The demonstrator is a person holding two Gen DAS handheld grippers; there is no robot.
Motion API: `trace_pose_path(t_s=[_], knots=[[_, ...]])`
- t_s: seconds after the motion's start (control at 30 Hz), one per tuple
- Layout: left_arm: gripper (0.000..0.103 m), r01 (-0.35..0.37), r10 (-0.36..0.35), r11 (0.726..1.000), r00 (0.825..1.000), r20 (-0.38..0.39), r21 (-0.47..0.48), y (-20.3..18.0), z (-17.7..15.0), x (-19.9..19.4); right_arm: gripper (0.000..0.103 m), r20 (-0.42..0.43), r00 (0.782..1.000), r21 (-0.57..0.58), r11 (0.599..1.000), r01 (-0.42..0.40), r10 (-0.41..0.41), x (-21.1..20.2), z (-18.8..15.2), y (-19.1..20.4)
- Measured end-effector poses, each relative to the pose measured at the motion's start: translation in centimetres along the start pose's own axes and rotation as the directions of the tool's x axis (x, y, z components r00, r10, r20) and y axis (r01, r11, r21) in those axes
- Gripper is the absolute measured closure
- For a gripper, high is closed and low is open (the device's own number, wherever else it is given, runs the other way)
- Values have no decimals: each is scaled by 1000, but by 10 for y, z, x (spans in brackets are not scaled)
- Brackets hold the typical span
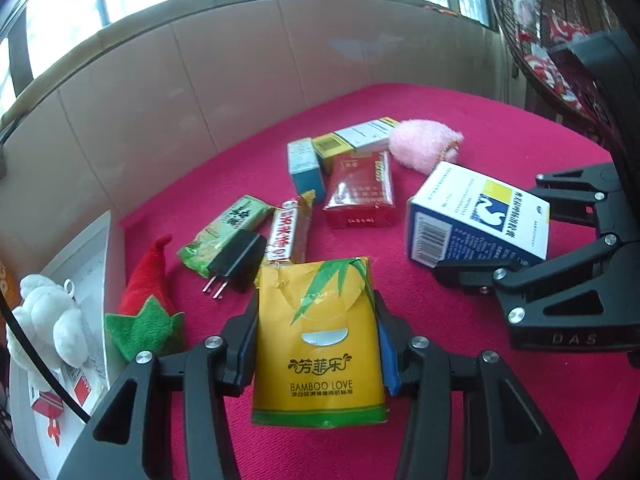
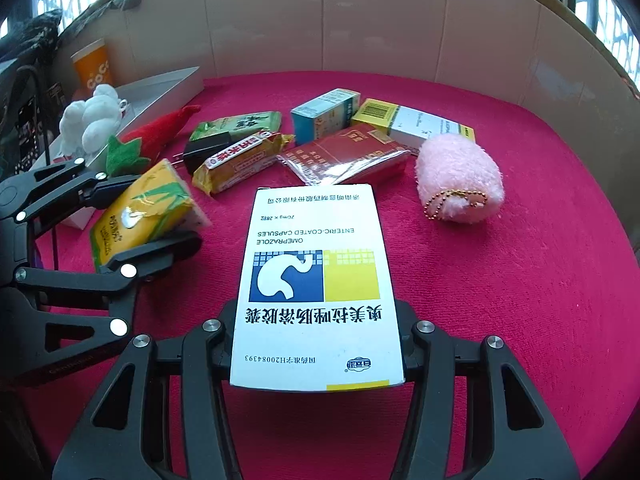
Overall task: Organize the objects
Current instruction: 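Lift and carry tissue pack and medicine box over the white tray with both tools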
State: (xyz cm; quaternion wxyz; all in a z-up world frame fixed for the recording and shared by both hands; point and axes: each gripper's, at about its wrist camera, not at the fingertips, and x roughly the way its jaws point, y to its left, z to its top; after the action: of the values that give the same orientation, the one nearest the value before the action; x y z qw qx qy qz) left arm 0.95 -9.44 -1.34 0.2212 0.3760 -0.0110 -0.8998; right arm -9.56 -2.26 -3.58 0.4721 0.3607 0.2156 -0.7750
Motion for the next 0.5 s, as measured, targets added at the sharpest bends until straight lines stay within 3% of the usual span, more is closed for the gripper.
trace_pose_path(t_s=[0.5], knots=[[54,-40,67,984,987,147,-174,26,-11,-35,52,72,994,-18,997,80,-78,-14,-3,8]])
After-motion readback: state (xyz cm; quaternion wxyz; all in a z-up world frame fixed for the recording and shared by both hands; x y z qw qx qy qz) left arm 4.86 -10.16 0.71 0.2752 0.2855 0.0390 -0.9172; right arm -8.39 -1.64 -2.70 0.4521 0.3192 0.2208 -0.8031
